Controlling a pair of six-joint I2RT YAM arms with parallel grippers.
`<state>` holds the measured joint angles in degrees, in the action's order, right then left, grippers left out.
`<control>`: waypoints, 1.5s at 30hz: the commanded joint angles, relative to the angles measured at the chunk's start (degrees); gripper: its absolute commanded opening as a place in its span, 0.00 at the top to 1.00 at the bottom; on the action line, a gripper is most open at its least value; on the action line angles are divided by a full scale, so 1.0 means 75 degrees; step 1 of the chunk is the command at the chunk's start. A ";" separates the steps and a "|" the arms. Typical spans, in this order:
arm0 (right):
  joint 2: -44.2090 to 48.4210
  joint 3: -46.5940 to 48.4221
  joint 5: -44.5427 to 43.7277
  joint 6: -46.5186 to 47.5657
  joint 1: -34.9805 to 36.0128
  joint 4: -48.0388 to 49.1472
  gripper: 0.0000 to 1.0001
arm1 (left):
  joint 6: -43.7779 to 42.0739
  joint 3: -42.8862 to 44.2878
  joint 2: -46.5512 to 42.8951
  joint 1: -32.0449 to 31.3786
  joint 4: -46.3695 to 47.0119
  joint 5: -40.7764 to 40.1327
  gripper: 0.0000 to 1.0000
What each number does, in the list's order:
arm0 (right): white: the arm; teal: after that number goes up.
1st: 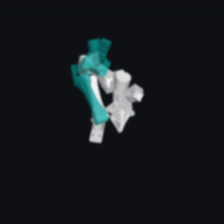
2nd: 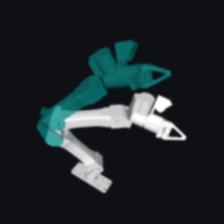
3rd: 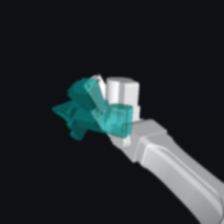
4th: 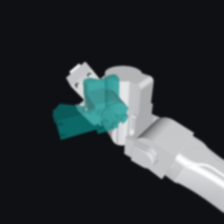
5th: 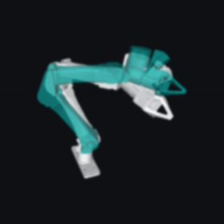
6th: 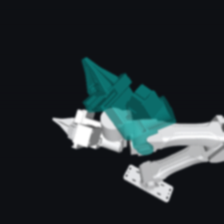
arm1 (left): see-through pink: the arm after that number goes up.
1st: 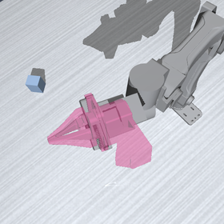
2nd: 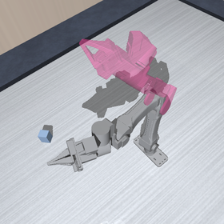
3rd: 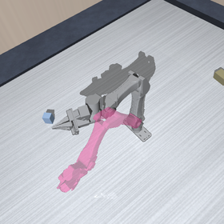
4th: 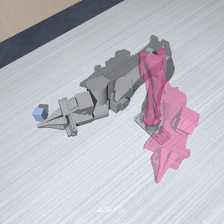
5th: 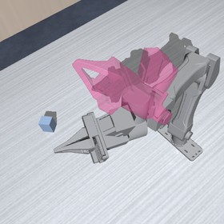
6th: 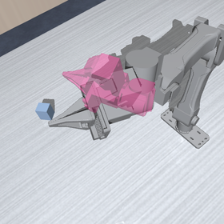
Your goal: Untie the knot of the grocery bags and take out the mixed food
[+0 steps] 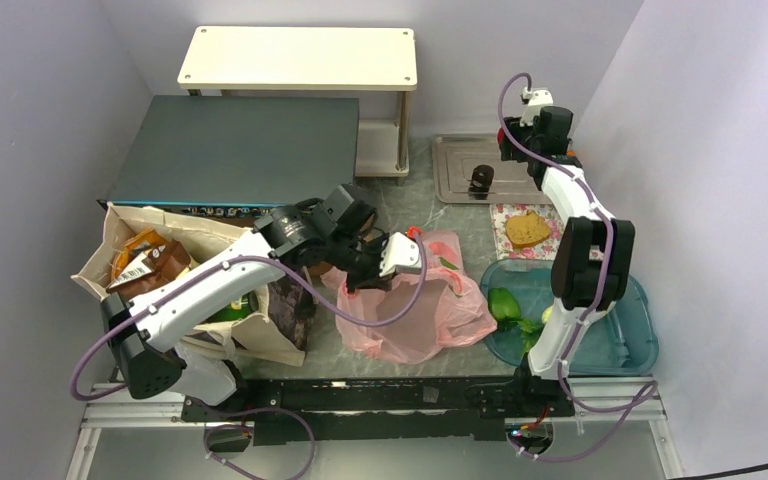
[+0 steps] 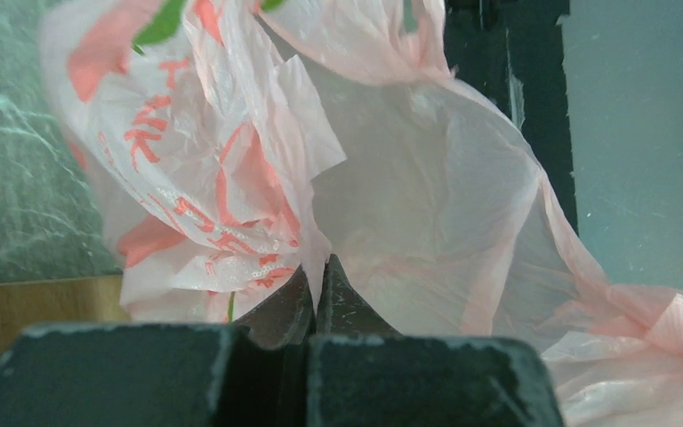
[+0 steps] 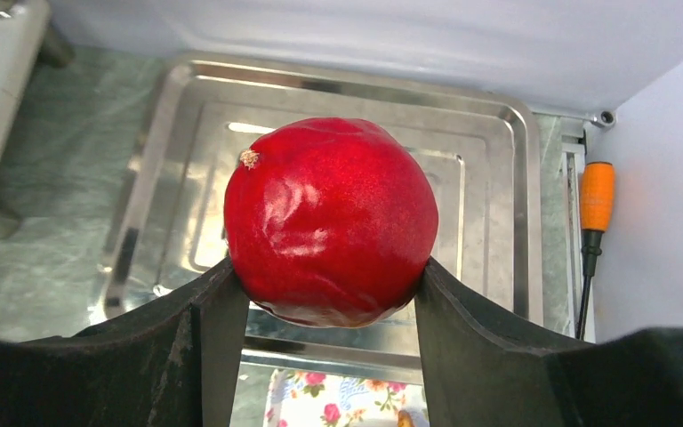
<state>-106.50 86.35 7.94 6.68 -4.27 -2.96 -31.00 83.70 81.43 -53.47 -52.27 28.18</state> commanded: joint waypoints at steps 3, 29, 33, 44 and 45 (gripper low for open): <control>-0.1129 0.0877 -0.0589 0.0532 -0.0055 0.0193 1.00 | 0.0548 0.1280 -0.0206 0.0023 -0.0071 0.0619 1.00; -0.1666 0.1398 0.0512 0.0837 -0.0461 -0.1225 0.08 | 0.5870 0.6657 0.1095 0.3866 0.4427 0.2604 1.00; -0.0875 0.1190 0.0725 0.0717 -0.0467 -0.1246 0.07 | 0.5185 0.6765 0.0678 0.4140 0.4855 0.1054 1.00; 0.3036 -0.0442 0.3485 0.0352 0.0816 -0.1989 0.07 | 0.0959 0.2976 -0.2278 0.4522 0.7394 -0.5301 1.00; 0.3362 -0.0530 0.3638 0.0396 0.1126 -0.2093 0.07 | 0.0854 0.2824 -0.2433 0.4805 0.7478 -0.5369 1.00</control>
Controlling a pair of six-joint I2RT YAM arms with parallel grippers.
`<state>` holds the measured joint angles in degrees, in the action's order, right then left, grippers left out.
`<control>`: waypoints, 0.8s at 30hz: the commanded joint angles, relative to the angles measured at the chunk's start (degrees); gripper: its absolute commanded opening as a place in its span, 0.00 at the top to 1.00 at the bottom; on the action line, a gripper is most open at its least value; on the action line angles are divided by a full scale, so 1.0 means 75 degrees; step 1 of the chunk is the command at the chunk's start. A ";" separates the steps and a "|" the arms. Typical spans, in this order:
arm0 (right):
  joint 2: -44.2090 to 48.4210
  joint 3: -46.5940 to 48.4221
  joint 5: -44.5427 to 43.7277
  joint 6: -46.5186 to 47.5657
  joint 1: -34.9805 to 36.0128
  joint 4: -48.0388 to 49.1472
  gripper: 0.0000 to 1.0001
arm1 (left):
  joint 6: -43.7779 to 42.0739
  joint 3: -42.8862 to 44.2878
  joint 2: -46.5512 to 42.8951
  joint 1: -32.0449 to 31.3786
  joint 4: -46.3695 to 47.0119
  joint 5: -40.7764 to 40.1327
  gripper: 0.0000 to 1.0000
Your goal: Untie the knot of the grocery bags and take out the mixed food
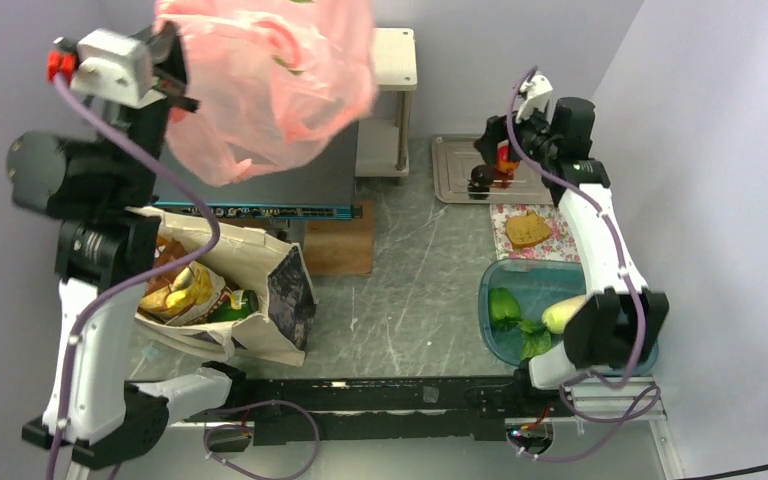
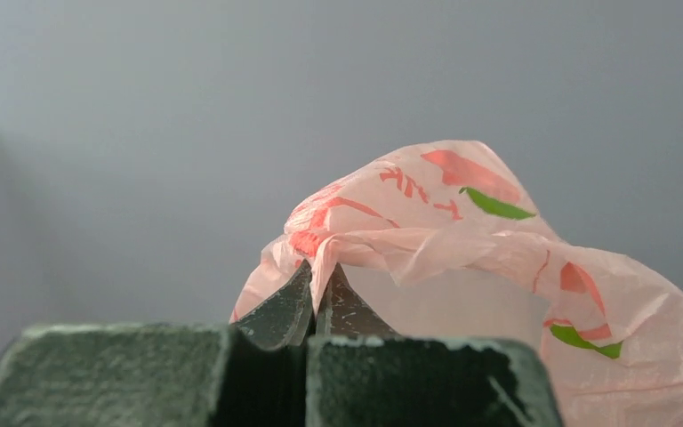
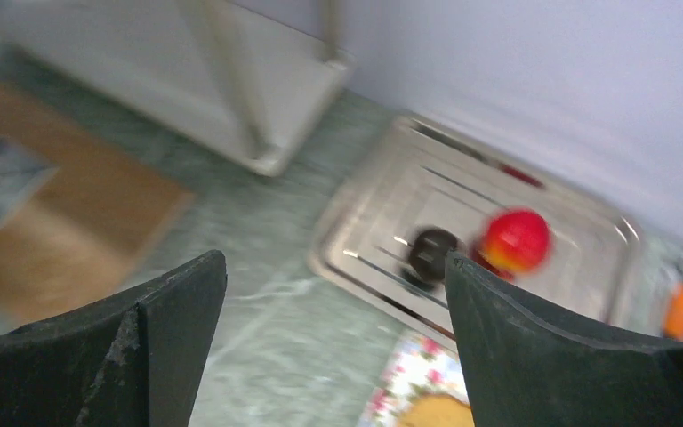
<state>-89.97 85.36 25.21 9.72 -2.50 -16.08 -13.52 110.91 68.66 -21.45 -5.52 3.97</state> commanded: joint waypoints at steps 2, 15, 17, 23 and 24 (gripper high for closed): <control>0.1713 -0.0472 0.1660 0.0130 0.1540 -0.0575 0.07 | -0.1455 -0.0819 -0.0910 0.1130 0.1181 -0.2324 1.00; 0.0819 0.2803 0.1003 0.1148 0.6497 -0.2902 0.06 | -0.1570 -0.2208 -0.2298 0.3622 0.1145 -0.2907 1.00; 0.0479 0.3018 0.0663 0.1254 0.7031 -0.2837 0.08 | -0.1846 -0.2484 -0.2555 0.3690 0.1185 -0.2934 1.00; -0.0978 0.4536 -0.0258 0.1784 0.8307 -0.3398 0.10 | -0.1853 -0.3020 -0.3309 0.4369 0.0825 -0.2973 1.00; -0.1227 0.4759 -0.0353 0.1822 0.8429 -0.3477 0.10 | -0.1773 -0.3107 -0.3457 0.4539 0.0765 -0.2941 1.00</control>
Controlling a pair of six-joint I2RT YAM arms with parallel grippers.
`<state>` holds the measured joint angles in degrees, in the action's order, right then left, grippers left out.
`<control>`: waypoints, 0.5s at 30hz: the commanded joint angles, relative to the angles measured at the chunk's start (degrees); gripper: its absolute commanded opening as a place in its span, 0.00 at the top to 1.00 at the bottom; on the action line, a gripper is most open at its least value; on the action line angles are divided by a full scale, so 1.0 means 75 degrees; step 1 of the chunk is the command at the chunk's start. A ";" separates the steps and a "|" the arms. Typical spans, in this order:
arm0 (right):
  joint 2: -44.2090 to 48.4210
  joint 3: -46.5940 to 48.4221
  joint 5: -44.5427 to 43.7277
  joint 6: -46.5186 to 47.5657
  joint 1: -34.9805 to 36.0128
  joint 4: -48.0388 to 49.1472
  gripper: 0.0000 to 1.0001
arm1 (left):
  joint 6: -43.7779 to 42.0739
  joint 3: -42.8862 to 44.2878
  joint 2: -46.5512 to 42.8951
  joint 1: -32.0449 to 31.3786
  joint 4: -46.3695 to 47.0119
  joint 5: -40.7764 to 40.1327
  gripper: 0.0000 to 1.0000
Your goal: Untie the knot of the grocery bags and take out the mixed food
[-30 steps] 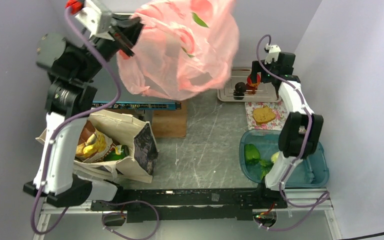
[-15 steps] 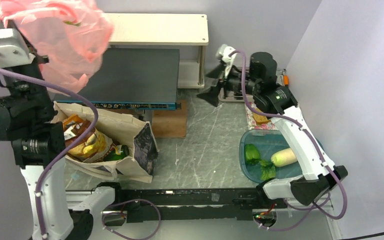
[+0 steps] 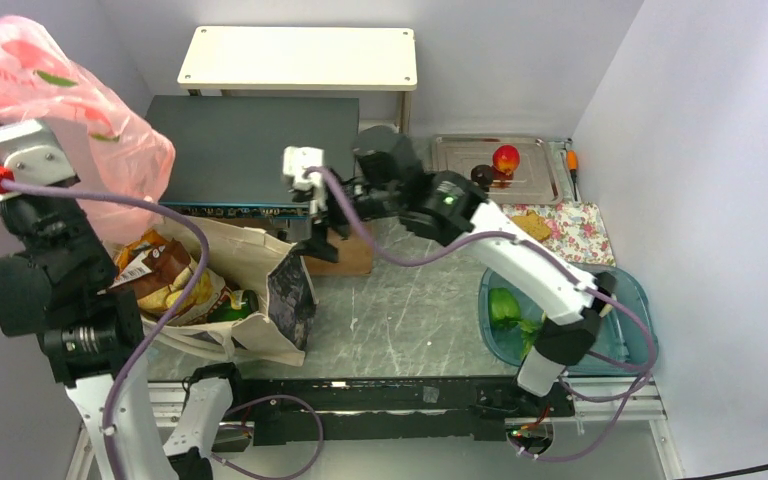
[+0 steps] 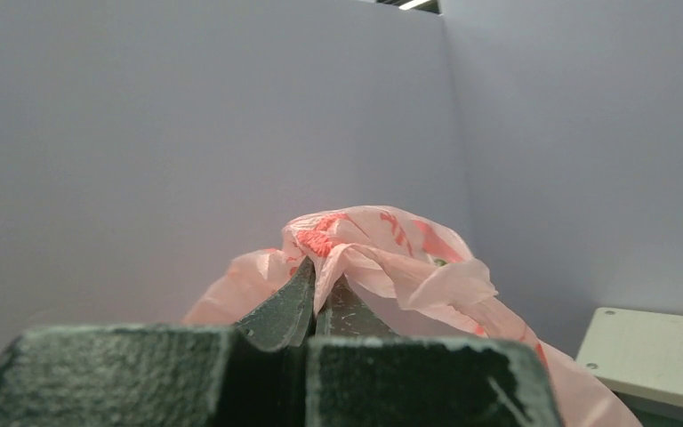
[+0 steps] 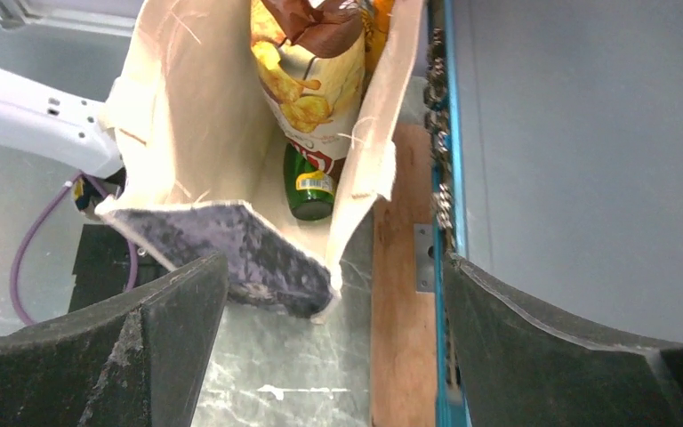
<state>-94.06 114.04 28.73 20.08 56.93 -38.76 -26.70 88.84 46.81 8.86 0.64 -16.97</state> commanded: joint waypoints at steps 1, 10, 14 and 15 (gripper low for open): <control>-0.0900 0.1146 -0.0885 0.0480 0.0589 -0.0510 0.10 | 0.0078 -0.0258 -0.0673 0.0682 -0.0178 -0.0116 1.00; -0.1859 0.1416 -0.1194 0.0789 0.1064 -0.0748 0.14 | -0.0154 -0.0982 -0.1715 0.1441 -0.0812 -0.0022 1.00; -0.1911 0.1041 -0.1329 0.0765 0.1116 -0.0939 0.21 | -0.0746 -0.1082 -0.1921 0.1466 -0.0801 -0.0152 1.00; -0.1948 0.0999 -0.1376 0.0739 0.1120 -0.1031 0.23 | -0.0868 -0.1111 -0.1941 0.1464 -0.0802 -0.0157 1.00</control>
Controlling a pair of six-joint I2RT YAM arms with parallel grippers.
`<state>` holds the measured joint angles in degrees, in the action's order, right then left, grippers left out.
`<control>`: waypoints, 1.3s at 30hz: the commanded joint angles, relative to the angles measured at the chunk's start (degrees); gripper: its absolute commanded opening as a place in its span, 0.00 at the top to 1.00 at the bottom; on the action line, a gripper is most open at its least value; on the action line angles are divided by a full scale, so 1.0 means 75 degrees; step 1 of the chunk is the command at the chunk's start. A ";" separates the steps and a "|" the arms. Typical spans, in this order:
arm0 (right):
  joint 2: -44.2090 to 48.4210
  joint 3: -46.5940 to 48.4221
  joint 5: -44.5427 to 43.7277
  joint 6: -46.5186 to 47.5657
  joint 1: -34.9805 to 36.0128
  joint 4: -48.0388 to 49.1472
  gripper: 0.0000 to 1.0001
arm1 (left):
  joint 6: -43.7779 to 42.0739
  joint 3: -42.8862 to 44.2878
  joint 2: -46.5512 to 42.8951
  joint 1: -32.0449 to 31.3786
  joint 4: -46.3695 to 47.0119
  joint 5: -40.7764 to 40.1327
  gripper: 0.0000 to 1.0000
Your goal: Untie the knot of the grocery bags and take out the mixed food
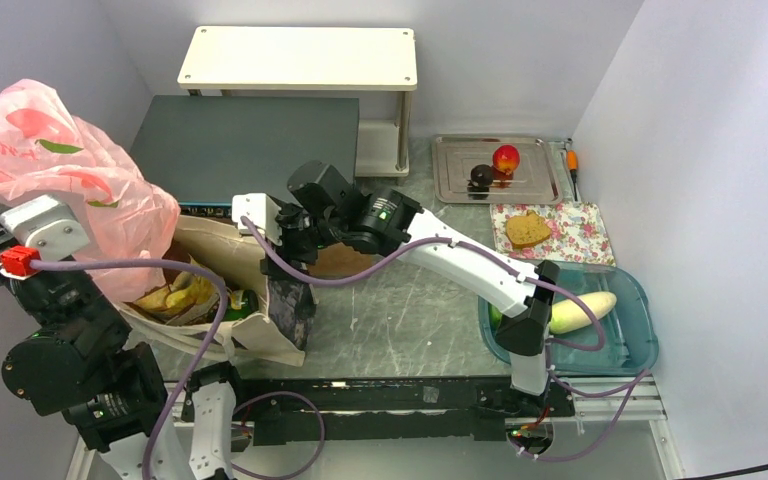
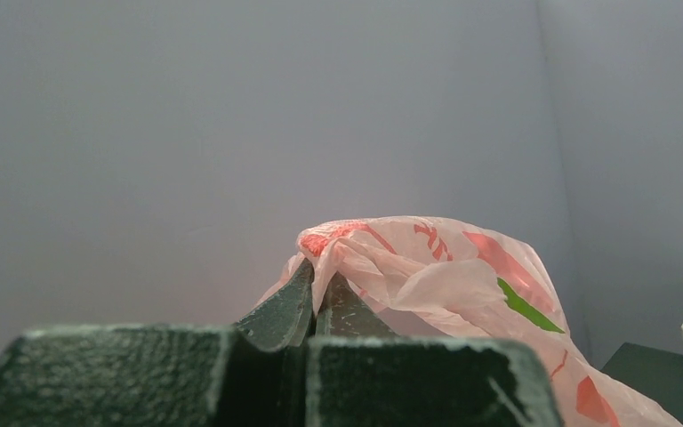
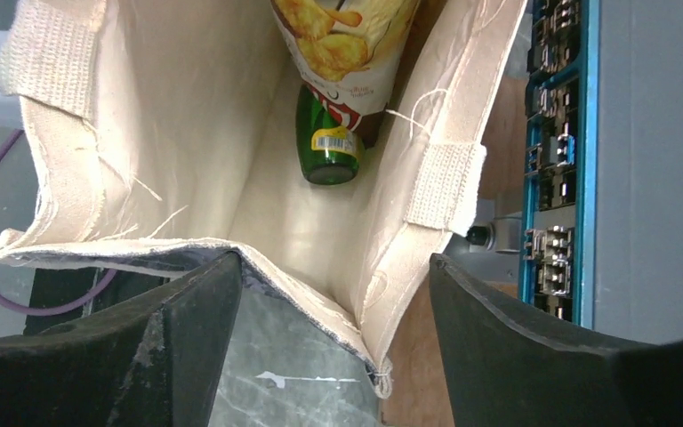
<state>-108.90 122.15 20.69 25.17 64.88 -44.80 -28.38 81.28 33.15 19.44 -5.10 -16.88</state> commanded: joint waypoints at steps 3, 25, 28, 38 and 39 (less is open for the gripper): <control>-0.0130 0.0068 -0.0423 0.0001 0.0055 -0.0631 0.36 | -0.0916 -0.0077 -0.0137 0.0056 -0.0090 -0.0331 1.00; 0.2189 -0.1430 -0.0584 0.0402 -0.0699 -0.1897 1.00 | -0.0241 0.0755 0.0221 0.0056 -0.1950 0.0368 1.00; 0.2706 -0.1923 -0.0563 0.0461 -0.1131 -0.2024 1.00 | -0.0104 0.0814 0.0324 0.0056 -0.2222 0.0200 1.00; 0.4377 -0.3504 -0.0580 0.1530 -0.2940 -0.2722 1.00 | -0.0461 0.0270 -0.0119 0.0056 -0.3400 -0.0270 1.00; 0.4531 -0.3648 -0.0589 0.1648 -0.3033 -0.2802 1.00 | -0.0558 0.0133 -0.0261 0.0056 -0.3670 -0.0370 1.00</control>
<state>-80.73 97.38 18.37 32.38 44.93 -61.08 -30.81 84.73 33.78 19.44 -25.78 -16.69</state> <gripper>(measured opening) 0.020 0.006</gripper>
